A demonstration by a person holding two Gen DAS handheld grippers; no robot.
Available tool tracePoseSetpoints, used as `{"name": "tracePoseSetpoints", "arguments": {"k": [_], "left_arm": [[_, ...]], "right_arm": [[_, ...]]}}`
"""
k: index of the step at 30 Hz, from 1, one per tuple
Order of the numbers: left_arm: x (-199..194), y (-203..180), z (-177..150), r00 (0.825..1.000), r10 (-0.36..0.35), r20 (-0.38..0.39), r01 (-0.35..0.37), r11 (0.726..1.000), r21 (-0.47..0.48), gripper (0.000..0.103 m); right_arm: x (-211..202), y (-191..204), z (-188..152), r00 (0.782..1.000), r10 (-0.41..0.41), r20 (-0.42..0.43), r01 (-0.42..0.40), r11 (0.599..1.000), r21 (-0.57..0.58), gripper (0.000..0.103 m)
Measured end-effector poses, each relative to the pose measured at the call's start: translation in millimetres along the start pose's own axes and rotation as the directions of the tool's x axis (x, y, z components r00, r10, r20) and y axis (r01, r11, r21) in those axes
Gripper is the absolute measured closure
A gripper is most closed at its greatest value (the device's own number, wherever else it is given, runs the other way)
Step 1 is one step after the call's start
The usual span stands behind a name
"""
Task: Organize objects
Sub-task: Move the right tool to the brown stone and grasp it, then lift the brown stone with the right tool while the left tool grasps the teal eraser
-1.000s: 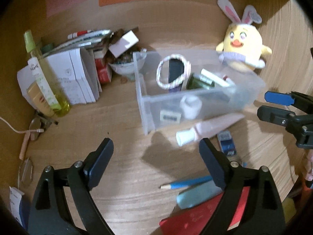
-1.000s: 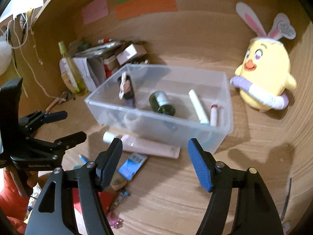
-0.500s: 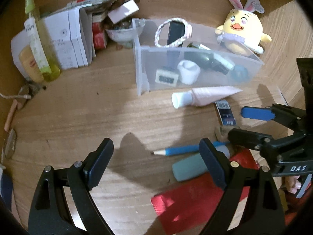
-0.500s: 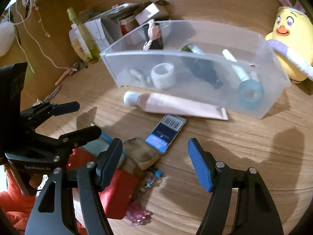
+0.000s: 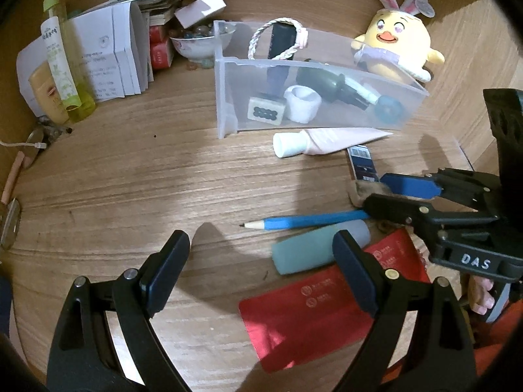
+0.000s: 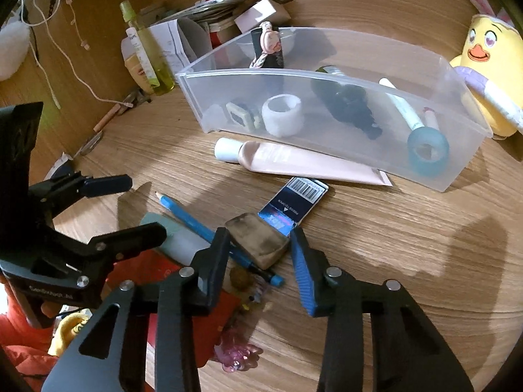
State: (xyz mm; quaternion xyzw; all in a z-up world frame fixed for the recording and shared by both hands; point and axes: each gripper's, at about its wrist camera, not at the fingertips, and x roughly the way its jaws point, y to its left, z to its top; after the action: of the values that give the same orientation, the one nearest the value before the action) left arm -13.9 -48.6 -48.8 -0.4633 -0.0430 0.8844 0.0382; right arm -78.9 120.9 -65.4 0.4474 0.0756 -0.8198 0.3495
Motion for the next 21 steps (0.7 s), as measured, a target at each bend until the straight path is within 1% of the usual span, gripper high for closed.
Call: {"name": "tracePoseSetpoints", "arguments": {"k": [3, 12, 14, 18, 21], "left_arm": [[-3, -5, -1, 1.000, -0.015, 0.002, 0.015, 1.000, 0.012, 0.013], [5, -17, 1, 0.999, -0.041, -0.015, 0.042, 0.998, 0.044, 0.009], [8, -15, 4, 0.999, -0.044, -0.019, 0.045, 0.998, 0.037, 0.008], [15, -3, 10, 0.999, -0.040, -0.024, 0.039, 0.999, -0.007, 0.007], [17, 4, 14, 1.000, -0.009, -0.016, 0.008, 0.999, -0.035, 0.007]], "right_arm": [[-4, -6, -3, 1.000, -0.015, 0.008, 0.015, 1.000, 0.014, 0.073], [-28, -38, -12, 0.995, -0.089, 0.047, 0.084, 0.992, 0.093, 0.073], [-33, -45, -13, 0.993, -0.101, 0.054, 0.094, 0.989, 0.111, 0.074], [-41, -54, -15, 0.991, -0.118, 0.069, 0.107, 0.984, 0.140, 0.076], [-45, -57, -16, 0.989, -0.127, 0.076, 0.115, 0.982, 0.148, 0.076]]}}
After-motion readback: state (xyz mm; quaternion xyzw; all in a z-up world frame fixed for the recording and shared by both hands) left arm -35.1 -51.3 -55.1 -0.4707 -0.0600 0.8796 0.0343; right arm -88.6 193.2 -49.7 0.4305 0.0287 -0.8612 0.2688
